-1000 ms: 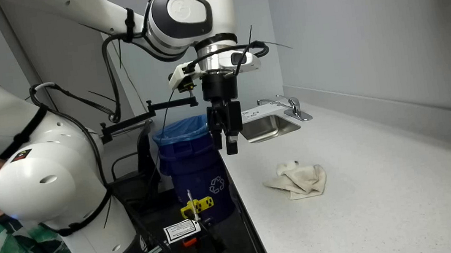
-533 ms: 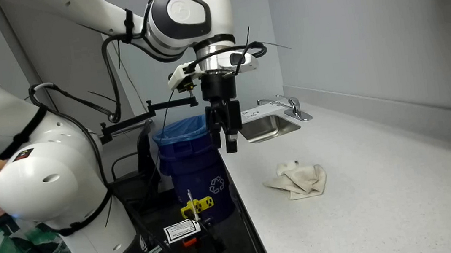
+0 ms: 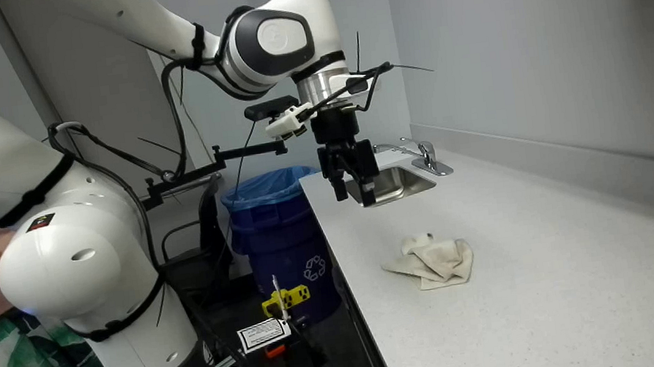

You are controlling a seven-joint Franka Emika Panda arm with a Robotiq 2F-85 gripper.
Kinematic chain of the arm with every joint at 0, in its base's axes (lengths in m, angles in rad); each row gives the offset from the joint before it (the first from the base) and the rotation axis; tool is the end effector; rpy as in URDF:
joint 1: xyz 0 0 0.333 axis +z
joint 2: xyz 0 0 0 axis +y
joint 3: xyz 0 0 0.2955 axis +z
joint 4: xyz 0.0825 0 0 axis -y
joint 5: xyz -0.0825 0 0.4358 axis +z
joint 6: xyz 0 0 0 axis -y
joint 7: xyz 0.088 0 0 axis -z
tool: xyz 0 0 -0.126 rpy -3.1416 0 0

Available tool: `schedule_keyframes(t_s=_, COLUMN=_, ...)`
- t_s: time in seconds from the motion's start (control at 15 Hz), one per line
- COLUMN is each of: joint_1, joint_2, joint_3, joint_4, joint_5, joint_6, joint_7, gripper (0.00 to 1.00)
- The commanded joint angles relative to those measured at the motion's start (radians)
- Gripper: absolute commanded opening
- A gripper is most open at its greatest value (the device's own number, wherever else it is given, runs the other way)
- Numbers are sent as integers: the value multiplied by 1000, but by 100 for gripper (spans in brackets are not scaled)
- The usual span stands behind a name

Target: Use the cloth to wipe the table.

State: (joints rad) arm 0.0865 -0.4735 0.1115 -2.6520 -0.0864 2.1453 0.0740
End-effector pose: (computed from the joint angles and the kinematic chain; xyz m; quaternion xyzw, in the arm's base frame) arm 0.4211 0.0735 0.3230 0.9948 0.0794 -0.0104 0.0630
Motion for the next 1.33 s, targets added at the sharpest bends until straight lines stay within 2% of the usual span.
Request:
schedule_keyframes(t_s=0.0, joint_1=5, joint_2=92, joint_3=-7, joint_4=27, joint_5=29, joint_6=145, joint_7=-1, gripper=100)
schedule_keyframes(t_s=0.07, joint_1=-1, joint_2=39, joint_3=1, joint_4=4, joint_5=10, joint_6=89, joint_7=0, gripper=100)
schedule_keyframes(t_s=0.2, joint_1=-1, joint_2=73, joint_3=0, joint_4=8, joint_5=16, joint_6=131, joint_7=0, gripper=100)
schedule_keyframes(t_s=0.6, joint_1=-3, joint_2=96, joint_3=2, joint_4=19, joint_5=7, joint_6=135, joint_7=-1, gripper=100)
schedule_keyframes(t_s=1.27, joint_1=-2, joint_2=349, joint_3=1, joint_4=155, joint_5=11, joint_6=312, joint_7=-2, gripper=100)
